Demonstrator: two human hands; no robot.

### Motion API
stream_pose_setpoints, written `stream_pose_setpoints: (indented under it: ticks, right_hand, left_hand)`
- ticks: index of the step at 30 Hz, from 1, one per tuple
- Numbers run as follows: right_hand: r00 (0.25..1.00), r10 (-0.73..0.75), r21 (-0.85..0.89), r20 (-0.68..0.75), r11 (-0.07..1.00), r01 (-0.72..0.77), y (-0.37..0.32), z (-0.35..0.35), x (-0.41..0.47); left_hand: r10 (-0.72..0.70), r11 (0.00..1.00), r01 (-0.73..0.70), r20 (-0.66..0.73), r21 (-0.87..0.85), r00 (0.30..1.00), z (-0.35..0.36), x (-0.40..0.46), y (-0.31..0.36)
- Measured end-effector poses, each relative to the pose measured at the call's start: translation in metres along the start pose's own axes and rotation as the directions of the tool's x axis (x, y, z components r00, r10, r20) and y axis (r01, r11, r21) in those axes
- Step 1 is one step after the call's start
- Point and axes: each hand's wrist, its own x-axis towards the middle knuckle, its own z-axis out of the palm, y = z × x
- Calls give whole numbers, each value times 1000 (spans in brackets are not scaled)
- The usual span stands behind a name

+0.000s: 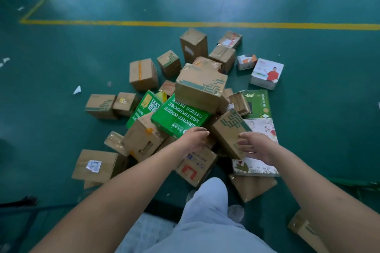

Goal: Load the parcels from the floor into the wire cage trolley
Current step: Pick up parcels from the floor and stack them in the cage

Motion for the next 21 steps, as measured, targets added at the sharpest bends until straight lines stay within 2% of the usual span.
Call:
stream_pose_setpoints:
  ticks: [14, 21]
  right_hand:
    - [996, 45, -71, 79, 997, -39, -25, 27, 31]
    - [994, 76, -90, 83, 994, -68, -60, 50, 76]
  left_hand:
    - [-60, 995, 53, -81, -83, 995, -36, 11, -3]
    - [-75, 997, 71, -100, -44, 992, -68, 51, 20]
